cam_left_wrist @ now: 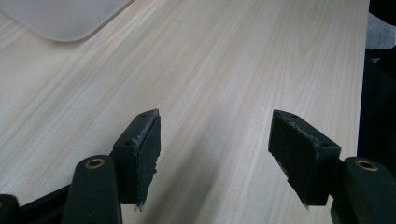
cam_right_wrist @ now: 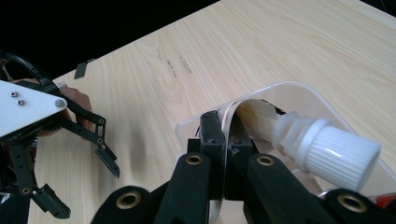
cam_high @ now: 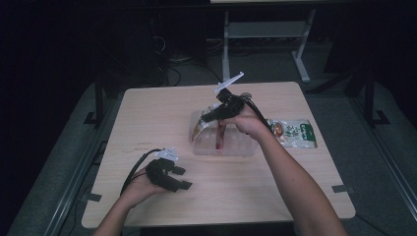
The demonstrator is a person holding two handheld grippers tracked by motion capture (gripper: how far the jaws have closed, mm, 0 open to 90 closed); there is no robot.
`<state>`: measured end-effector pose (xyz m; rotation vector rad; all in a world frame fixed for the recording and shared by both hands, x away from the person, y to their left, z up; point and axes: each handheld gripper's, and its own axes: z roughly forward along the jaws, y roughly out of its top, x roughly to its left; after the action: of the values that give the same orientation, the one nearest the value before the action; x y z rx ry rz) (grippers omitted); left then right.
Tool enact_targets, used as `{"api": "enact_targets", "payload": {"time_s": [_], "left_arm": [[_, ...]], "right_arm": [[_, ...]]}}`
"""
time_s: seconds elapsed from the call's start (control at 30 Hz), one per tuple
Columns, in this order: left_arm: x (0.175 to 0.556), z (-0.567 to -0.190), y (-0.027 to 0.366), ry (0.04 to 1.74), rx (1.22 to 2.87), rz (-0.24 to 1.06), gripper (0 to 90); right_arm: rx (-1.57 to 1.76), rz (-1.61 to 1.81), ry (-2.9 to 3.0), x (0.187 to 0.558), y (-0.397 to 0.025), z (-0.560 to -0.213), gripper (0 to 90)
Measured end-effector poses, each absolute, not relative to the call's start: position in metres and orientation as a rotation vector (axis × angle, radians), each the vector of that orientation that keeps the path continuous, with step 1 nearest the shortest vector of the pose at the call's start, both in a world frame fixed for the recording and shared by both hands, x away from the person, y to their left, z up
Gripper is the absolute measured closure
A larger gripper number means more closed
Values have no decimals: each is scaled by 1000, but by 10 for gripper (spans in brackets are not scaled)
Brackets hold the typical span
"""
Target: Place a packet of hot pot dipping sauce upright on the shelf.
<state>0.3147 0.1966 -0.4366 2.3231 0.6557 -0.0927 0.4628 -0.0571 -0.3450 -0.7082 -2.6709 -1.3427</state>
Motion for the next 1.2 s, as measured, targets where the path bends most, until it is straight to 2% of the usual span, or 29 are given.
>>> {"api": "enact_targets", "payload": {"time_s": [0.87,1.0,1.13,1.2], "left_arm": [[315,-437,197,651,2327,-94,341],[315,-437,197,649,2328,-92,340],[315,-437,197,654,2329,-95,341],[316,-437,197,653,2331,-94,341]], "right_arm": [[-685,-1320,-2705,462,-52,-344,857],[-685,-1330,-2692,461,-53,-342,824],[-702,-1366,-2681,457,-56,-337,721],[-704,-1386,-2680,456,-60,-332,703]]}}
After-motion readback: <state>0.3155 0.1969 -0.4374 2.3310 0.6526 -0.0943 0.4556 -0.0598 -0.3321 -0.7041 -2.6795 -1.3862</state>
